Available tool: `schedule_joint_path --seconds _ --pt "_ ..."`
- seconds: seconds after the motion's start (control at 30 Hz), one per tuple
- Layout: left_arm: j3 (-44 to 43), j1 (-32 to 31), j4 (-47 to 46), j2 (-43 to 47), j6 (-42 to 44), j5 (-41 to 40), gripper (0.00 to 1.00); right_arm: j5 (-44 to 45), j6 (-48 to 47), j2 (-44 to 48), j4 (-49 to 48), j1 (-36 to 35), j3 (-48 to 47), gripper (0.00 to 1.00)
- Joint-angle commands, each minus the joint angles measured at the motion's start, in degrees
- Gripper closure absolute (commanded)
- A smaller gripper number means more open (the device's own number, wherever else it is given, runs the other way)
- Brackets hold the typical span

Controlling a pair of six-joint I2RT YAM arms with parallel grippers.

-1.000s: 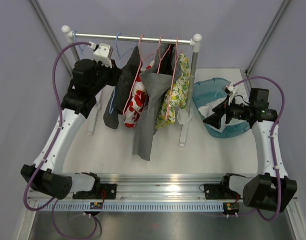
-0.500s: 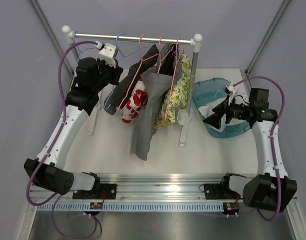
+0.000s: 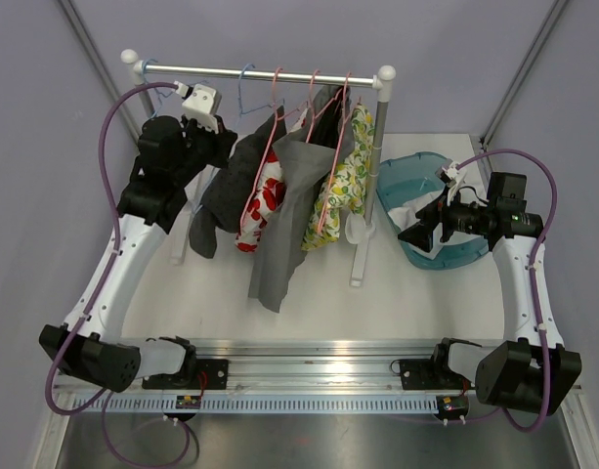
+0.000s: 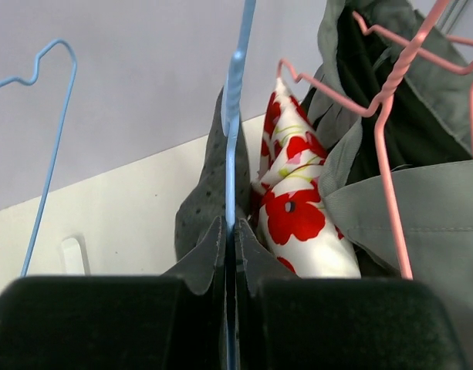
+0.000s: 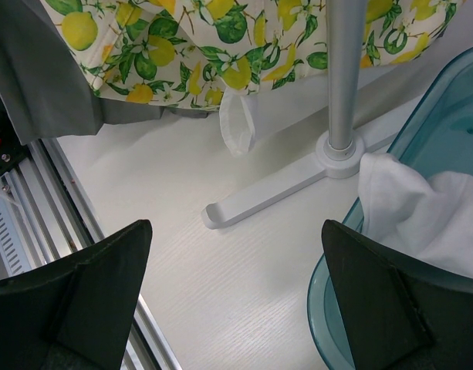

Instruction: Remove the skirt from the hanger

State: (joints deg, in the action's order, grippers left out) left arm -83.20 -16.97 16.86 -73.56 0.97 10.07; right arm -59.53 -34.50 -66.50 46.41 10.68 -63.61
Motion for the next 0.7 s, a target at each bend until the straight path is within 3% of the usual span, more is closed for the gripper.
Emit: schedule_joint_path --seconds 0.0,0.37,0.67 --pt "-1.88 0.18 -6.49 3.42 -2.73 0.40 1.00 -0.33 -0.83 1.11 -0.18 0.13 -0.72 0.01" --pt "-0.13 0.71 -7.11 4.39 -3.70 0.39 1.00 -0.24 -0.83 1.11 -0.09 0.13 -0.72 0.01" --pt "6.91 0.71 -9.74 4.04 -2.91 0.04 1.00 -0.24 -0.83 0.93 -0.18 0.22 -0.72 0.00"
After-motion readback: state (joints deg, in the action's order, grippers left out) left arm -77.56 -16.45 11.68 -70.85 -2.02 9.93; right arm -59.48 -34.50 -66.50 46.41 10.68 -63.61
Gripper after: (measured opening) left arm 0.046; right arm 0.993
